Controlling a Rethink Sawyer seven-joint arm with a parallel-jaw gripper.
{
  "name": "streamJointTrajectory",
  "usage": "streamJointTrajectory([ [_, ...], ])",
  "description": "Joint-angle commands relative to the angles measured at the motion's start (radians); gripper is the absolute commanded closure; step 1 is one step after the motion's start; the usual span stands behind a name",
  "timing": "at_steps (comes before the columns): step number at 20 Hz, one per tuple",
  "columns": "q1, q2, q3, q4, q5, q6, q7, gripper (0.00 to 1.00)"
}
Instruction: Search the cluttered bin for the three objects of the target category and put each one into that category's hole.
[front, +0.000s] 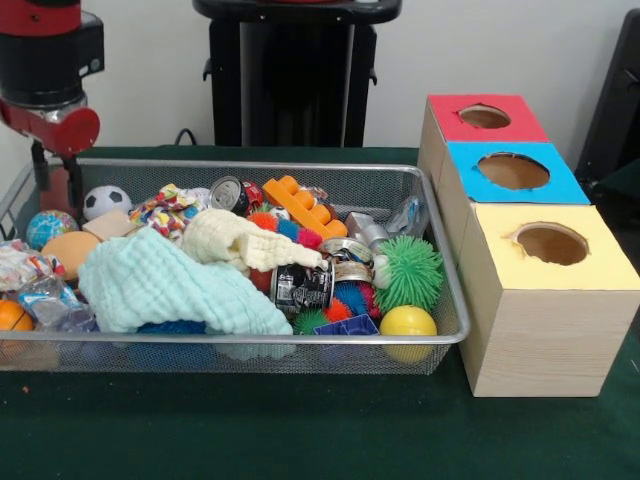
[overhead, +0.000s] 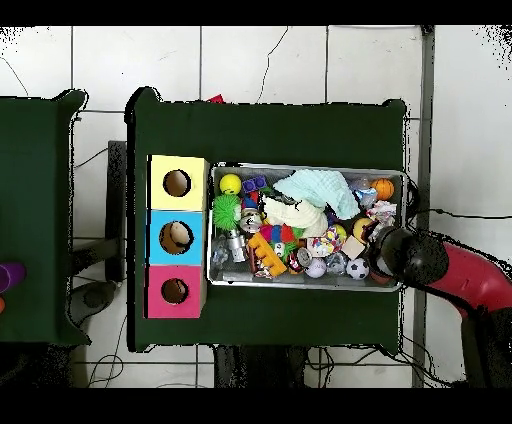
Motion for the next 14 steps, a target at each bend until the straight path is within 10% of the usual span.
streamJointTrajectory([
  [1, 0.05, -0.048, -0.039, 0.118, -0.045, 0.067, -0.002, 0.0],
  [14, 0.17, -0.007, -0.125, 0.147, -0.007, -0.042, 0.128, 0.0],
])
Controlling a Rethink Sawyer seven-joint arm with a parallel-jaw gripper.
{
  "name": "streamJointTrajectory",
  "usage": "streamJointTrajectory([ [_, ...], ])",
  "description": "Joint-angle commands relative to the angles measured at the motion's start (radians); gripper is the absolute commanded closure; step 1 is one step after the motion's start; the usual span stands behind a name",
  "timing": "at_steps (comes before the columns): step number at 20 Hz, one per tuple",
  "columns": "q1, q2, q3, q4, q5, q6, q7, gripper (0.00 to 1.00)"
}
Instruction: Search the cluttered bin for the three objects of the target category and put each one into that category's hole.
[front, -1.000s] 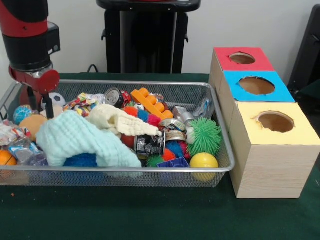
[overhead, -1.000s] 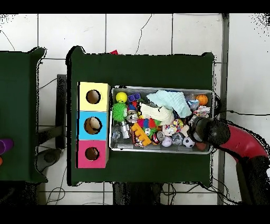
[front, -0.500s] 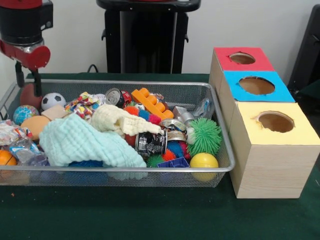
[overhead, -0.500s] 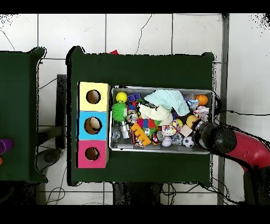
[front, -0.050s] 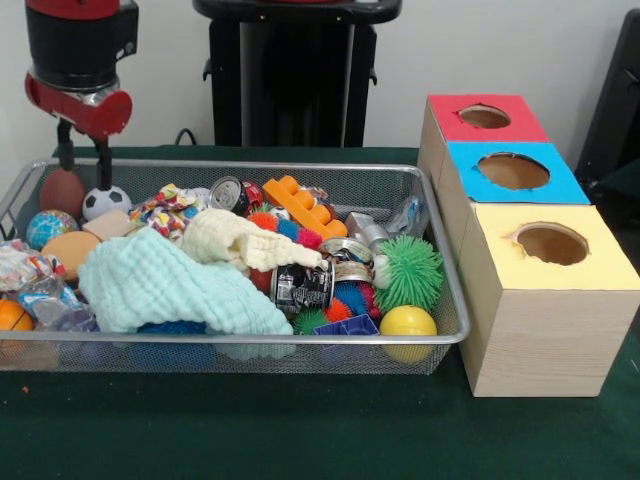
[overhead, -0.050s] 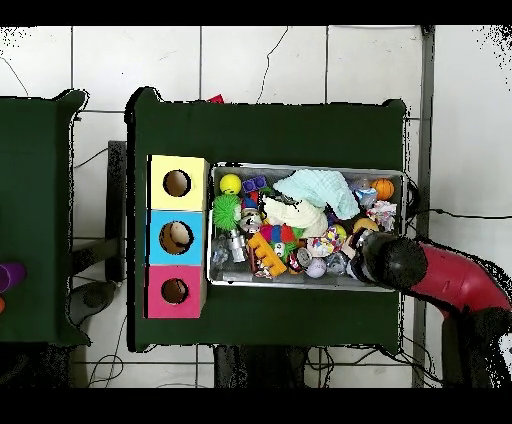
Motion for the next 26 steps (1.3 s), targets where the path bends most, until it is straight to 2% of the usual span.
streamJointTrajectory([
  [1, 0.048, 0.031, -0.033, 0.113, -0.003, -0.049, 0.135, 0.0],
  [12, 0.15, 0.047, -0.093, 0.145, 0.064, -0.098, 0.23, 0.0],
  [19, 0.245, 0.077, -0.146, 0.17, 0.134, -0.161, 0.301, 0.0],
  [26, 0.292, 0.134, -0.174, 0.162, 0.219, -0.215, 0.296, 0.0],
])
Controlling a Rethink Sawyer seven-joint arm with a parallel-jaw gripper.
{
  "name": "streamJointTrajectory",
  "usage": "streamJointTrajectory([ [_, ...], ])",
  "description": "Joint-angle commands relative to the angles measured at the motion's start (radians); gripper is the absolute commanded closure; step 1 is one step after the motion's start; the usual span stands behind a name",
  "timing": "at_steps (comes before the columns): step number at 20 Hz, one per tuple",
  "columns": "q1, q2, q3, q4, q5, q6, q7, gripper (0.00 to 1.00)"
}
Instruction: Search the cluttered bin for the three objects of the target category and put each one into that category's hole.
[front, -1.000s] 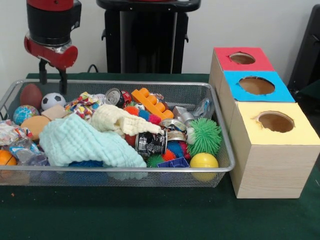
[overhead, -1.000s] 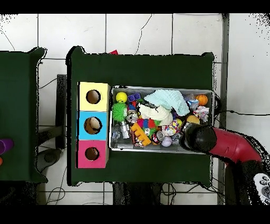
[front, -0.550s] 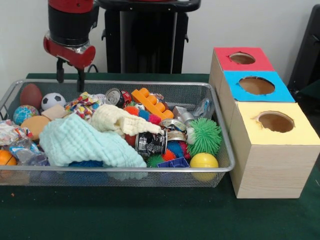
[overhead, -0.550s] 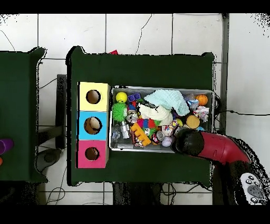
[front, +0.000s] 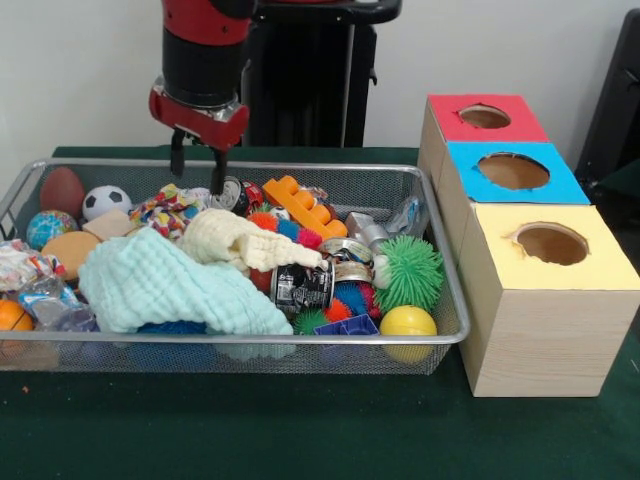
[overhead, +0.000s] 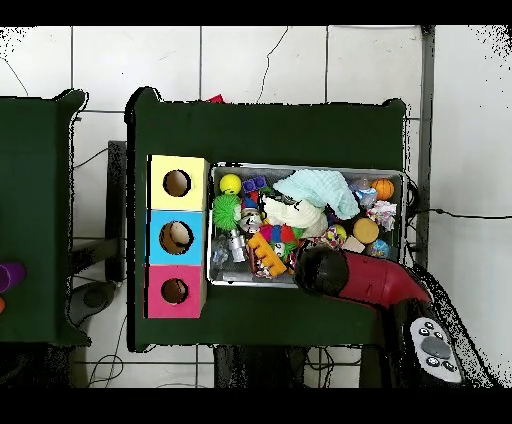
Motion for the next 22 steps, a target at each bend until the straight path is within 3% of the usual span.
streamJointTrajectory([
  [1, 0.038, 0.082, -0.015, 0.046, 0.103, -0.089, 0.287, 0.0],
  [7, 0.089, 0.133, -0.033, 0.047, 0.177, -0.147, 0.303, 0.0],
  [16, 0.174, 0.364, -0.101, -0.086, 0.291, -0.254, 0.291, 0.0],
  [22, 0.164, 0.405, -0.081, -0.093, 0.347, -0.261, 0.236, 0.0],
])
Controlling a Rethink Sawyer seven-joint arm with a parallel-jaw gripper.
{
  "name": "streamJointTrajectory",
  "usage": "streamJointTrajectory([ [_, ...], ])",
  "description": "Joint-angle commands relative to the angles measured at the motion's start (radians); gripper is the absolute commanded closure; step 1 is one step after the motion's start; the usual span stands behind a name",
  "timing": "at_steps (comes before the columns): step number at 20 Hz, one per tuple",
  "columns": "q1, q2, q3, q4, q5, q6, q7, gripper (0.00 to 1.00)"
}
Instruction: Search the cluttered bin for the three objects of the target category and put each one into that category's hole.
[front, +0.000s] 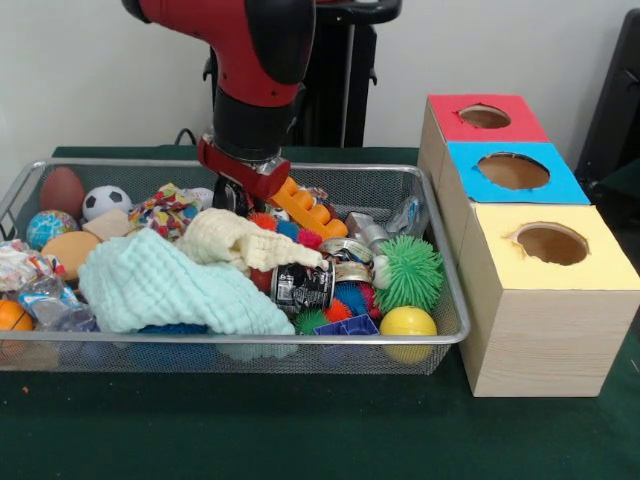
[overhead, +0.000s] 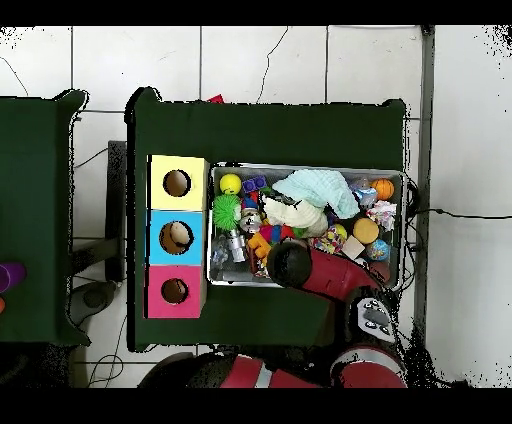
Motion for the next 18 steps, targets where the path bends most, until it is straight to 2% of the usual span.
streamJointTrajectory([
  [1, -0.023, 0.225, 0.069, -0.072, 0.085, -0.104, 0.224, 0.0],
  [5, -0.043, 0.271, 0.06, -0.105, 0.063, -0.169, 0.172, 0.0],
  [9, -0.166, 0.284, 0.089, -0.199, -0.048, -0.113, -0.012, 0.0],
  [12, -0.269, 0.281, 0.142, -0.272, -0.144, -0.054, -0.159, 0.0],
  [14, -0.32, 0.279, 0.173, -0.299, -0.205, -0.04, -0.209, 0.0],
  [18, -0.393, 0.259, 0.224, -0.325, -0.295, 0.023, -0.247, 0.0],
])
